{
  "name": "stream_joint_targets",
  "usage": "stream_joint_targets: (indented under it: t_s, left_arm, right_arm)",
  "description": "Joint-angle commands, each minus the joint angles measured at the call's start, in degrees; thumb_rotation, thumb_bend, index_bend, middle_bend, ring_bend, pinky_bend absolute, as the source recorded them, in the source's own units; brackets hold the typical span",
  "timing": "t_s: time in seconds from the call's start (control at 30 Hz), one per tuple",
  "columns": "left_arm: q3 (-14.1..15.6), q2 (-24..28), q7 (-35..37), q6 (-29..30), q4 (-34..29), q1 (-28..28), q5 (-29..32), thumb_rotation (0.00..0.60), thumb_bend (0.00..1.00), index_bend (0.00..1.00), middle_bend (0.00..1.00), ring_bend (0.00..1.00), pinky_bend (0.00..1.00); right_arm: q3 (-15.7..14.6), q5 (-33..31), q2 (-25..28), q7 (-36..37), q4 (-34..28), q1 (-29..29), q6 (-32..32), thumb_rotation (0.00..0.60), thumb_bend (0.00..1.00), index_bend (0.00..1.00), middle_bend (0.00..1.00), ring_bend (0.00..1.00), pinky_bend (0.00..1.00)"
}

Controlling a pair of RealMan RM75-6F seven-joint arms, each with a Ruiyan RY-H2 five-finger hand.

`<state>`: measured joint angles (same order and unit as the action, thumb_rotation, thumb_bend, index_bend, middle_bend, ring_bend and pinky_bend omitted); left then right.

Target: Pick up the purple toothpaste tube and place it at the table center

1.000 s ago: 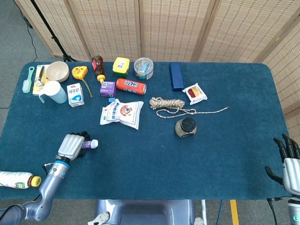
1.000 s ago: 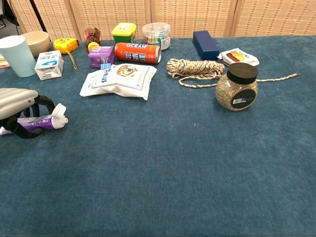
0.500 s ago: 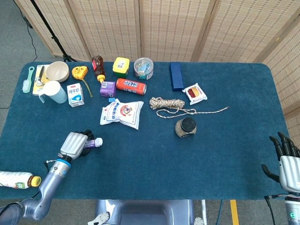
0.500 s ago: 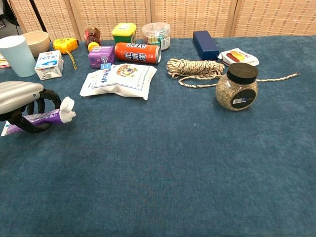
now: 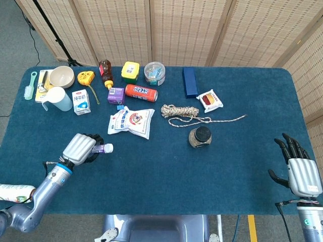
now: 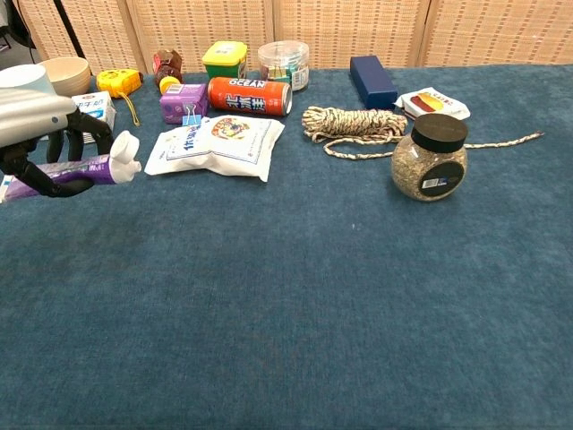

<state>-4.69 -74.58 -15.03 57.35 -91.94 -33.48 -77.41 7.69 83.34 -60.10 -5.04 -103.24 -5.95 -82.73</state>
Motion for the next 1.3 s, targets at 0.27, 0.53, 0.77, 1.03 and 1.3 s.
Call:
stream_joint_targets:
  t_s: [0.27, 0.53, 0.77, 1.03, 1.3]
  left_arm:
    - [-1.7, 7.7, 5.9, -4.3, -6.4, -4.2, -3.5, 0.600, 1.00, 0.49, 0.45, 0.53, 0.58]
    - [-3.1, 10.8, 7.9, -6.7, -9.6, -6.8, -3.6, 0.600, 1.00, 0.49, 0.45, 0.52, 0.58]
    - [-4.8, 12.2, 8.3, -9.3, -12.0, -9.6, -1.8, 0.600, 1.00, 0.49, 0.45, 0.52, 0.58]
    - [-6.8, 11.9, 6.6, -12.6, -13.3, -13.6, 2.3, 0.600, 1.00, 0.49, 0.45, 0.52, 0.58]
    - [-7.5, 12.0, 1.1, -16.7, -14.6, -18.5, 7.1, 0.600, 1.00, 0.49, 0.45, 0.52, 0.58]
  right_arm:
    - [0.6, 2.2, 0.0, 5.7, -0.9, -4.5, 5.1, 0.600, 0.25, 0.15, 0.04, 0.09, 0.22]
    - [0.5, 4.1, -1.4, 10.3, 0.1, -7.7, 8.2, 0.600, 0.25, 0.18, 0.06, 0.09, 0.22]
    - [-0.2, 6.7, -3.7, 14.2, 1.4, -11.1, 11.2, 0.600, 0.25, 0.19, 0.06, 0.09, 0.17]
    - [-0.8, 9.4, -7.6, 17.8, 3.9, -15.3, 14.1, 0.600, 0.25, 0.20, 0.05, 0.07, 0.13]
    - [-1.2, 10.7, -10.0, 20.2, 6.2, -17.4, 14.1, 0.600, 0.25, 0.18, 0.04, 0.04, 0.08]
